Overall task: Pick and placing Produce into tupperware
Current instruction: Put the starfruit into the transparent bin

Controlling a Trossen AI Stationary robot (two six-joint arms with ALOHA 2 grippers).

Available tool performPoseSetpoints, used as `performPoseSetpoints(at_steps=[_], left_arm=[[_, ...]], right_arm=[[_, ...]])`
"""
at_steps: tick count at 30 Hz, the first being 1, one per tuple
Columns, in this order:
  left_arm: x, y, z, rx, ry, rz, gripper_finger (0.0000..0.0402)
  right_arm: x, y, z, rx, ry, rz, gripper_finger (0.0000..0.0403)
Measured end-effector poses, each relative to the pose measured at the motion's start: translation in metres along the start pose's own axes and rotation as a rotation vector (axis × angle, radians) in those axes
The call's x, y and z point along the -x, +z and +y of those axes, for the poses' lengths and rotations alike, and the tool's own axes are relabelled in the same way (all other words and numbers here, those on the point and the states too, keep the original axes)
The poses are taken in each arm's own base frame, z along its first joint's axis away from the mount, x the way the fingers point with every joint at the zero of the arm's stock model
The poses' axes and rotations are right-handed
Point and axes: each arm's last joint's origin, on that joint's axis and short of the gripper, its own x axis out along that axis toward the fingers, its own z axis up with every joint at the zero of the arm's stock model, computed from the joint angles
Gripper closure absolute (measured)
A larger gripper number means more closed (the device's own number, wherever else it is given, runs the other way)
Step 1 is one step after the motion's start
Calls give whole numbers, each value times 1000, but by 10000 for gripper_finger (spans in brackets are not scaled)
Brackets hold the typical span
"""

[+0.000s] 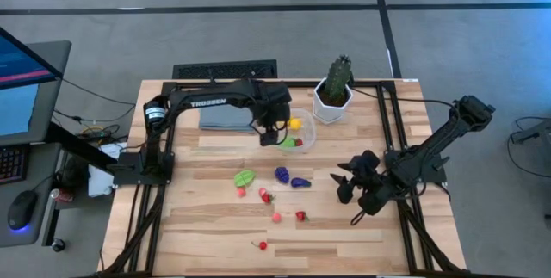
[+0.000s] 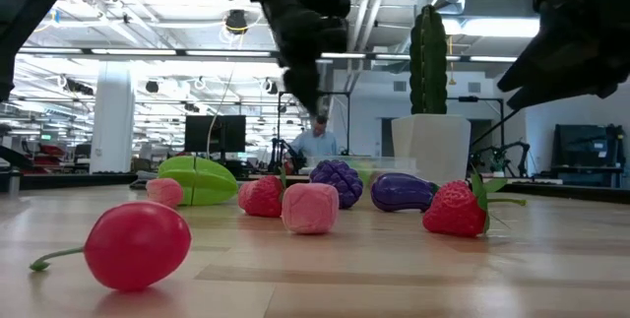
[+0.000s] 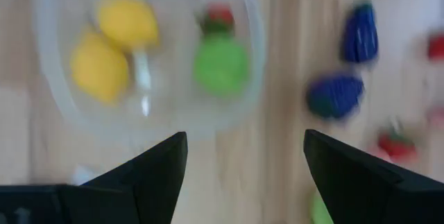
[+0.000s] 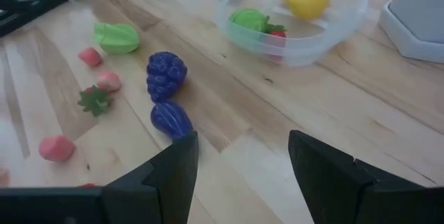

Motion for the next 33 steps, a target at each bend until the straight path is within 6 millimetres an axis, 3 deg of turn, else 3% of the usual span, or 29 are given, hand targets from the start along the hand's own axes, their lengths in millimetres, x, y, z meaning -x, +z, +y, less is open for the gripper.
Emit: performPoseSetpoints(at_steps=[6,10,22,27,33], left_arm=[[6,-27,-15,50,-107,300,123],[8,-34,-27,43,-133,388,123],[53,-36,-57,91,-98,253,123],[67,-40,-73,132,-1,222,123],[68,-60,-98,200,141,214,123]], right_arm=[[0,0,0,0,-1,0,154],[0,0,0,5,-2,-1,154],[0,-1,-4,40,-27,7,154],[0,-1,-5,58,-42,10,154],[0,-2,-7,69,-51,13,154]])
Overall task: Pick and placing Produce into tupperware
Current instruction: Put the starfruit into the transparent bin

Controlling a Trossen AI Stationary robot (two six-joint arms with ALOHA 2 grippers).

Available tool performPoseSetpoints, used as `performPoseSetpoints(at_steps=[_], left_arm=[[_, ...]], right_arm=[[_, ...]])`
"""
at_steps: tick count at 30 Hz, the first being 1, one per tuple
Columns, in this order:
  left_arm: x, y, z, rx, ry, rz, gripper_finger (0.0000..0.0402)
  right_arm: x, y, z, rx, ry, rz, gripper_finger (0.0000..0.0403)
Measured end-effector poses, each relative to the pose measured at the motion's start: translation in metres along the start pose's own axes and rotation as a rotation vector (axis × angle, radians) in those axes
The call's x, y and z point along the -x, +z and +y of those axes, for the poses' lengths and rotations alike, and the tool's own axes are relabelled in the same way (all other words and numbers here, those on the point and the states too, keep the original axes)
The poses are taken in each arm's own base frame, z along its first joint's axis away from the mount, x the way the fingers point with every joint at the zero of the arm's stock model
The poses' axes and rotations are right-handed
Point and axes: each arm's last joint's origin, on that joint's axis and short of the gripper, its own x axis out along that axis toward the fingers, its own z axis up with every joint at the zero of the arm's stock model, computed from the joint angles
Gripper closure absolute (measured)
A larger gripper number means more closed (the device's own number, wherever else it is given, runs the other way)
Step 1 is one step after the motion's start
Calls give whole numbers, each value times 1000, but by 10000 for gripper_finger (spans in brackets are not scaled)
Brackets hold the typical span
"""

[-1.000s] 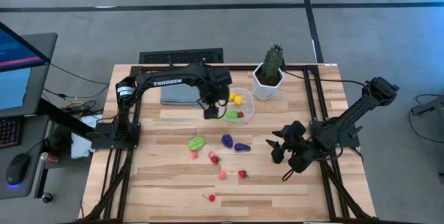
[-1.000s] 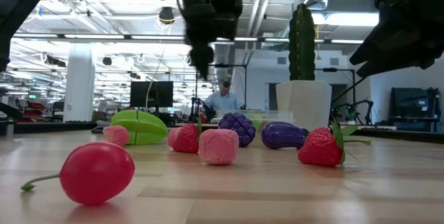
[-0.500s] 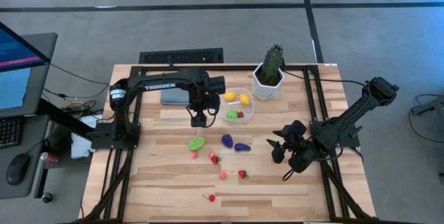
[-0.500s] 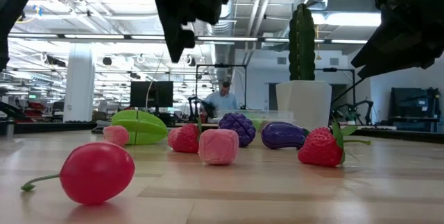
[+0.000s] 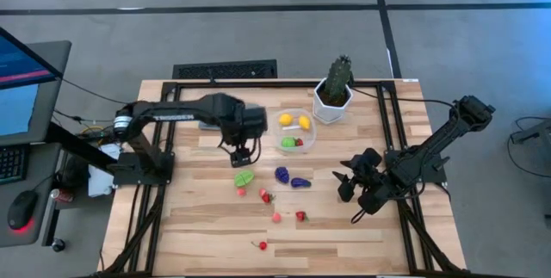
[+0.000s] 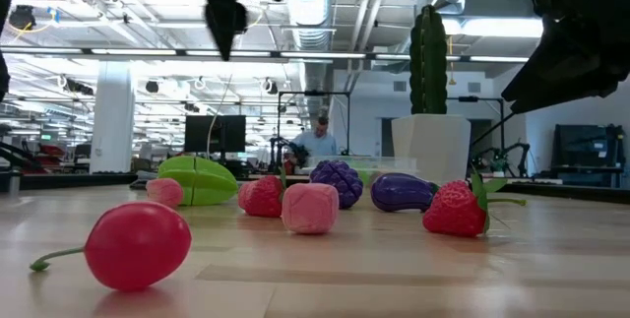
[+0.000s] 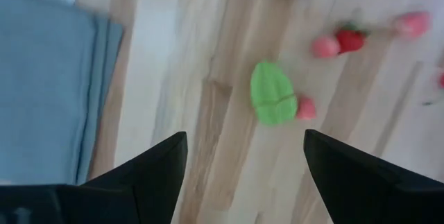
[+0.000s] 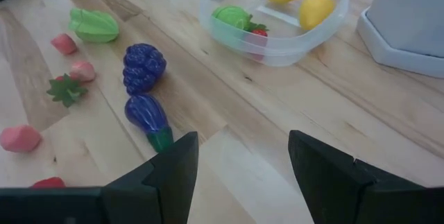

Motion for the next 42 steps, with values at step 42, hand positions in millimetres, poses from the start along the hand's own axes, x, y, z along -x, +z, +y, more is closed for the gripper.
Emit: performPoseSetpoints(at_steps=[42], left_arm=[[-80,-103,-59,492,-18,-407,123]], right_arm=[[-3,1,-9,54,-85,-17,154]])
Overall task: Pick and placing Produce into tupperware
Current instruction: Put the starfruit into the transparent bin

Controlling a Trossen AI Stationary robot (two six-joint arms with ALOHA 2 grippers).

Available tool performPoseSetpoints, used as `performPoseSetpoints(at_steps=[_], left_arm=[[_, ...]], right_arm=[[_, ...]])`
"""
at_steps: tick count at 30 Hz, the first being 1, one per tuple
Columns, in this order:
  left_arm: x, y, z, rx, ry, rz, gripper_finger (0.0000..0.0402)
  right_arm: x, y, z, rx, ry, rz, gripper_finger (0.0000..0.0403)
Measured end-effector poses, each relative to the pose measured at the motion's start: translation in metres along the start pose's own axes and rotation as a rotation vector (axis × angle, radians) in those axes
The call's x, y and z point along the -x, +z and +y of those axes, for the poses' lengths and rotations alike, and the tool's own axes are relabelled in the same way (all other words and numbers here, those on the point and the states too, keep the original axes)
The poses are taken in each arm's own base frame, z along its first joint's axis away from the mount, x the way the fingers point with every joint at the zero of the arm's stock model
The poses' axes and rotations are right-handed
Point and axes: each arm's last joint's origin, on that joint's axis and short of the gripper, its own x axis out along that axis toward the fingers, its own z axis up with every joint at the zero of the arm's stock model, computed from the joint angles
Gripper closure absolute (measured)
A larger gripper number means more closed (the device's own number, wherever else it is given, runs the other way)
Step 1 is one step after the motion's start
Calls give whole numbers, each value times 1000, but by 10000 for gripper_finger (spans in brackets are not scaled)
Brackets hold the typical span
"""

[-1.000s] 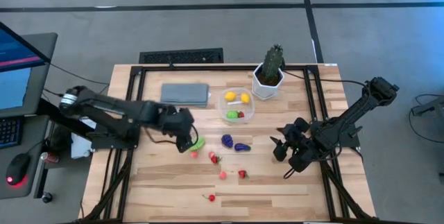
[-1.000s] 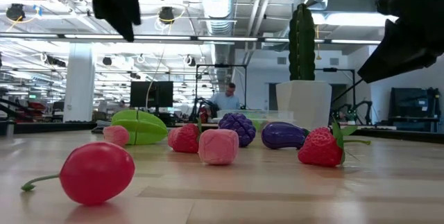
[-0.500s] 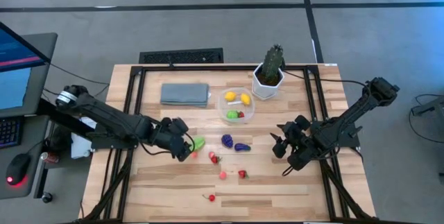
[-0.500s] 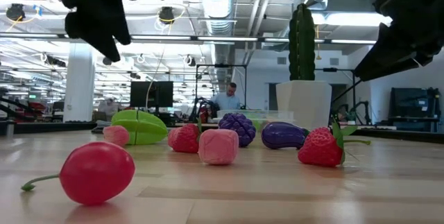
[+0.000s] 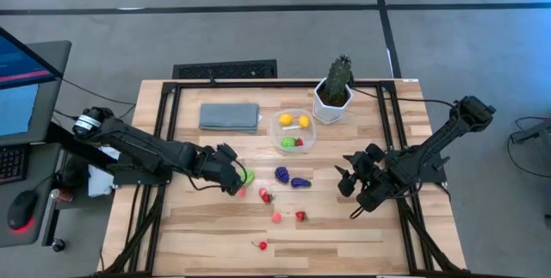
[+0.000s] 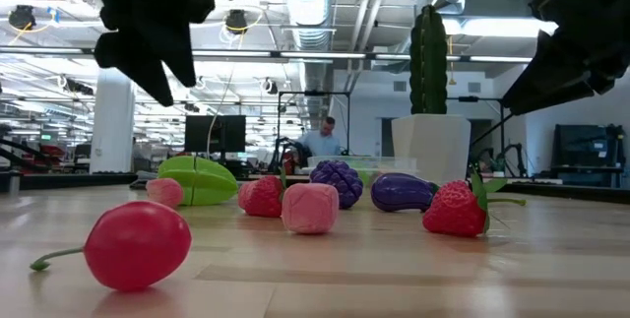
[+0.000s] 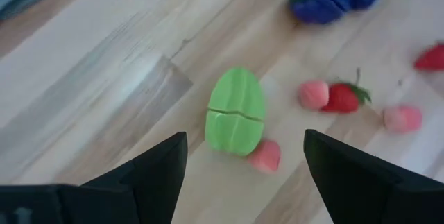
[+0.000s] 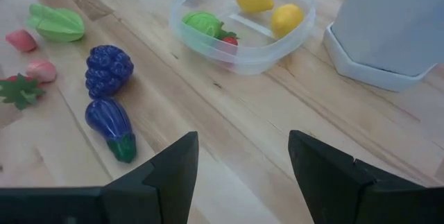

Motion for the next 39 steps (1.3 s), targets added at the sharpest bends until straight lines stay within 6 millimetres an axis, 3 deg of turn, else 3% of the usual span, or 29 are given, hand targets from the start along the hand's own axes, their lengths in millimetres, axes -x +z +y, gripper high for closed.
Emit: performPoseSetpoints(at_steps=[8,16,27,39], left_arm=[[-11,-5,-9,-226,-3,3,119],[-25,-6,-14,-324,10,6,89],[-33,10,-4,-169,34,11,79],[-49,23,5,-137,-10,125,75]], right_arm=[[0,0,1,-12,10,-1,154],[1,-1,1,-3,12,0,154],[-9,-16,-3,-41,44,-1,154],[-10,-16,-2,-33,57,-31,154]])
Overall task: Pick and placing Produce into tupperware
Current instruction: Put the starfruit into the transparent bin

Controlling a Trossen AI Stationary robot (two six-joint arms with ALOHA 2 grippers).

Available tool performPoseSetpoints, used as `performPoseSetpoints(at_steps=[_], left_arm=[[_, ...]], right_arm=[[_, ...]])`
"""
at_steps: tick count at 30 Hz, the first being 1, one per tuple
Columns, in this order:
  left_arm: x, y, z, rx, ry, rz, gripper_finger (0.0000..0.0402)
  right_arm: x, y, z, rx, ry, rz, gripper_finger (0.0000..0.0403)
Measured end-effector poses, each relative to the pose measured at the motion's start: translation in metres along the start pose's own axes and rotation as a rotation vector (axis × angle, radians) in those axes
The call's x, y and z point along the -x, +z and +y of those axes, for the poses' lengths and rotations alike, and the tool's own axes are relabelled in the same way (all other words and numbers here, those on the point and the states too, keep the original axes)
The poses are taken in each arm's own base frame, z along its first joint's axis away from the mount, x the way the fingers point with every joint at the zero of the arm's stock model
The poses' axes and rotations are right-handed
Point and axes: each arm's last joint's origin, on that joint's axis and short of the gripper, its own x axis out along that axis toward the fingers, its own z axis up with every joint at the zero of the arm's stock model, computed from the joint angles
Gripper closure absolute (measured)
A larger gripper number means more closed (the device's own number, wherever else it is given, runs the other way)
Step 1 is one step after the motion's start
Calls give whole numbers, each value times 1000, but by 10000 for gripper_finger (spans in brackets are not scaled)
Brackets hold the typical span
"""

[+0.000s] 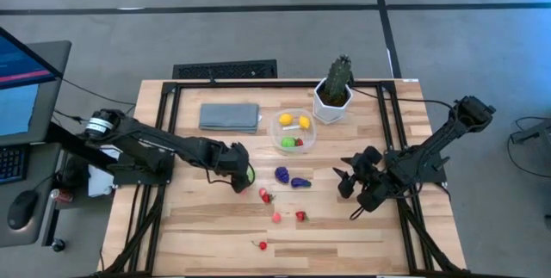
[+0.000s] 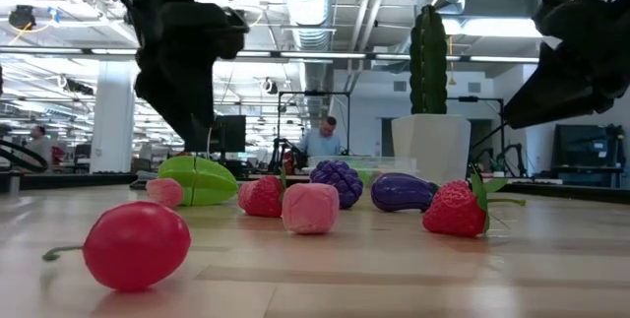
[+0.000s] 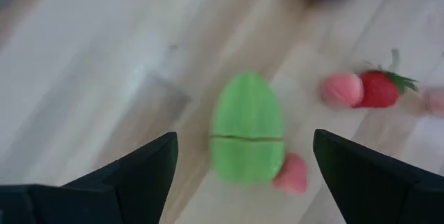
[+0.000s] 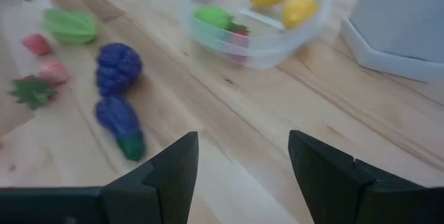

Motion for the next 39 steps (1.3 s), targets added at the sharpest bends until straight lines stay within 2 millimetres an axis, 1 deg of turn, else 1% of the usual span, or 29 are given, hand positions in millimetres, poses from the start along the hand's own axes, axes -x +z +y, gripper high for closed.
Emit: performPoseSetpoints(at_steps=[6,10,25,39], left_arm=[[-20,-1,-4,-33,-15,77,74],[-25,1,-7,-52,-26,67,74],[-28,1,-4,-83,49,30,74],[-28,0,-4,-88,55,37,74]], right_arm=[[1,7,13,41,106,-30,154],[2,8,15,36,123,-37,154],[1,8,15,29,140,-9,154],[1,9,16,24,151,-1,154]])
